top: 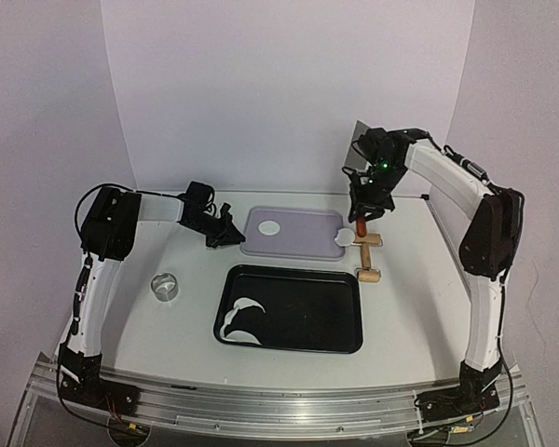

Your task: Roll out the dumpling wrappers from the dough

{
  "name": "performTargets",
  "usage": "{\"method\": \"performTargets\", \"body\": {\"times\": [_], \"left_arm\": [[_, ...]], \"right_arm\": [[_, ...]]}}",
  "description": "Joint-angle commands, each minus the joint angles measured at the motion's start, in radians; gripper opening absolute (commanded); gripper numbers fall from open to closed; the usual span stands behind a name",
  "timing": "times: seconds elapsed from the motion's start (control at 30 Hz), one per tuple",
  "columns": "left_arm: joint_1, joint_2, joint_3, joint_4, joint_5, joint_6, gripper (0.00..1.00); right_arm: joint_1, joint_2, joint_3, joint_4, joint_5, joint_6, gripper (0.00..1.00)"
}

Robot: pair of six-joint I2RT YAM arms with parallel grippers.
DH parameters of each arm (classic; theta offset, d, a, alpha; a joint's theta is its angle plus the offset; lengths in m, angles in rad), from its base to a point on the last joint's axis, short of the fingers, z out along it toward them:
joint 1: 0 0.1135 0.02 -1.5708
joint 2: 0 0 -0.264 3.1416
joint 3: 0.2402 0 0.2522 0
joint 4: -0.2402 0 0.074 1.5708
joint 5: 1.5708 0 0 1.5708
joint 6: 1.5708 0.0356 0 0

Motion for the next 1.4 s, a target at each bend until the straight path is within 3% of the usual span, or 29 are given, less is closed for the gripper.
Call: {"method": "performTargets", "body": {"times": [0.0,0.2,0.3,0.43,0.53,0.8,1.37], "left_arm": [[-0.003,-0.005,-0.026,-0.018,0.001,-0.016,0.04],[-0.005,-0.002,-0.021,-0.018,0.007,-0.020,0.04],[-0.005,-0.010,-0.027,-0.014,0.007,-0.016,0.04],[-0.005,-0.003,-0.016,-0.018,0.004,-0.013,0.04],[-0.007,0.003,-0.014,-0.019,0.005,-0.017,0.04],[-0.009,0.003,-0.026,-0.014,0.008,-0.022,0.04],[-0.009,-0.008,-0.119,0.018,0.086,-0.120,0.05]], "right_arm": [[-0.014,-0.081,-0.048,-0.594,0.595,-0.150,0.00],[-0.025,-0.045,-0.230,-0.585,0.815,-0.180,0.00],[-0.024,-0.007,-0.210,-0.587,0.867,-0.189,0.00],[-0.025,0.007,-0.252,-0.505,0.924,-0.332,0.00],[-0.024,0.057,-0.219,-0.473,0.880,-0.393,0.00],[-0.025,0.230,-0.094,-0.533,0.820,-0.337,0.00],[-0.084,0.247,0.033,-0.501,0.668,-0.286,0.00]]}}
